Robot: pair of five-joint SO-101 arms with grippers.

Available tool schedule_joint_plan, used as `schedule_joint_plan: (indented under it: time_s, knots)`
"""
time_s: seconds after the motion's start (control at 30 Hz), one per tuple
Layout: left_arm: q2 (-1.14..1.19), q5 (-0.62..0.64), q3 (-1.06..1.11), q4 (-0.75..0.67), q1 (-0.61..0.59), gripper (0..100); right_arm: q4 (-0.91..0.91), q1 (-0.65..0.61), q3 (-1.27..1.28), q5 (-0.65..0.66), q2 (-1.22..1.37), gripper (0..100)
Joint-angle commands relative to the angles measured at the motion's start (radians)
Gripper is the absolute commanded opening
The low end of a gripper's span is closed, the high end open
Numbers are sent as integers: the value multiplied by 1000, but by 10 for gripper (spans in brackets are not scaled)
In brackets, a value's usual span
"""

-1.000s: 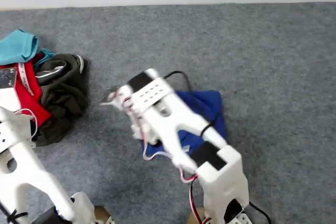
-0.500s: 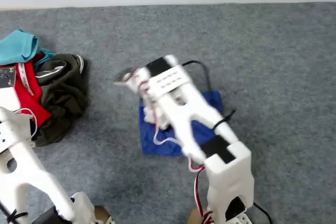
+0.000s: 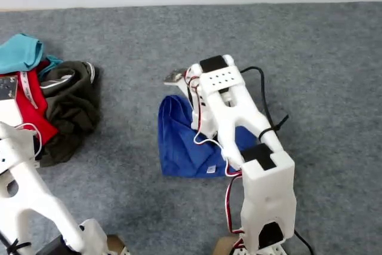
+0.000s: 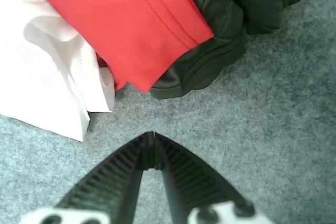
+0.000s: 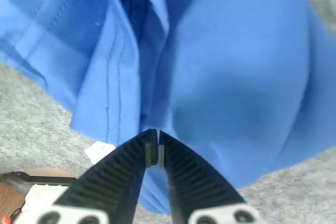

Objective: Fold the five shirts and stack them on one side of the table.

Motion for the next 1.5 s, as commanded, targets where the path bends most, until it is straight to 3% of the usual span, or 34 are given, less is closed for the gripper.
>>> schedule_joint_plan:
  time_s: [0.0, 0.57, 0.7, 1.1, 1.23, 1.47]
  knots:
    - [-28, -5, -4, -17, 5, 7, 28, -53, -40, 5, -4, 9]
    - [-26, -5, -4, -17, 5, 7, 42, -375, -44, -38, -142, 9]
    - [-26, -5, -4, -17, 5, 7, 44, -363, -44, -32, -208, 9]
    - [-26, -5, -4, -17, 5, 7, 42, -153, -3, 21, -248, 9]
    - [-26, -5, -4, -17, 5, 7, 39, -171, 15, 12, -183, 9]
    - [-26, -5, -4, -15, 6, 7, -12, -309, 9, -38, -59, 9]
